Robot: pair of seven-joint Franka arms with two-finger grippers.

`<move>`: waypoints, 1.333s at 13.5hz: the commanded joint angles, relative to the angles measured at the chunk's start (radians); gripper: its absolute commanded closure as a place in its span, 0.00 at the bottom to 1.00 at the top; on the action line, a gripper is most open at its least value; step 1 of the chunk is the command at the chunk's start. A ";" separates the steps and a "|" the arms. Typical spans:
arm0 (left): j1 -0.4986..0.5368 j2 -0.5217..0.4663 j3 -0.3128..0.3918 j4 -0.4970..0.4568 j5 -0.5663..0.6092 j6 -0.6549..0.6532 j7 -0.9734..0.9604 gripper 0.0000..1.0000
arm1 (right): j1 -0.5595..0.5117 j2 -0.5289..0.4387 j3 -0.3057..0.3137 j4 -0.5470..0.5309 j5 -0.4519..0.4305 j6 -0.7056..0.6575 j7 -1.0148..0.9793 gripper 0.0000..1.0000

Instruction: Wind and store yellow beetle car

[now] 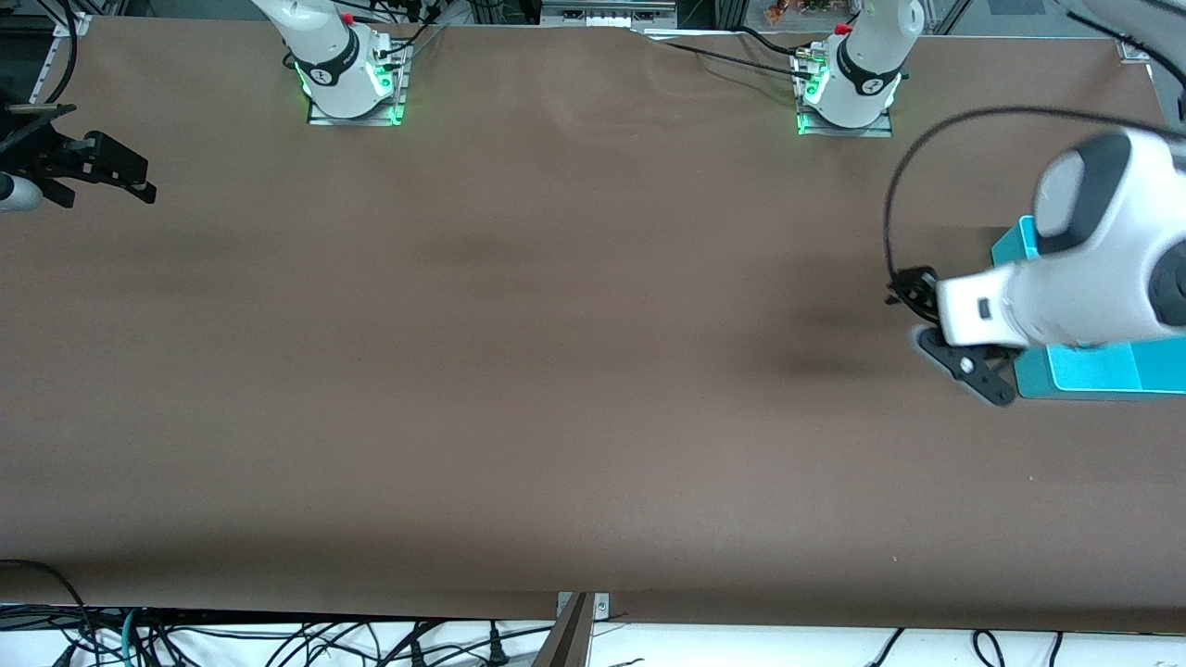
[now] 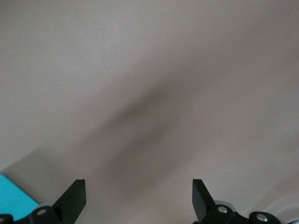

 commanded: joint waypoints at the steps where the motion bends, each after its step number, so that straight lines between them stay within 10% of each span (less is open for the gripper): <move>1: -0.046 -0.147 0.093 -0.127 -0.016 0.020 -0.112 0.00 | -0.005 0.009 0.004 0.027 0.000 -0.024 -0.002 0.00; 6: -0.176 -0.328 0.273 -0.309 -0.028 0.214 -0.275 0.00 | -0.003 0.007 0.004 0.027 0.000 -0.024 -0.002 0.00; 18: -0.180 -0.333 0.279 -0.281 -0.028 0.171 -0.361 0.00 | -0.003 0.007 0.004 0.027 0.000 -0.024 0.001 0.00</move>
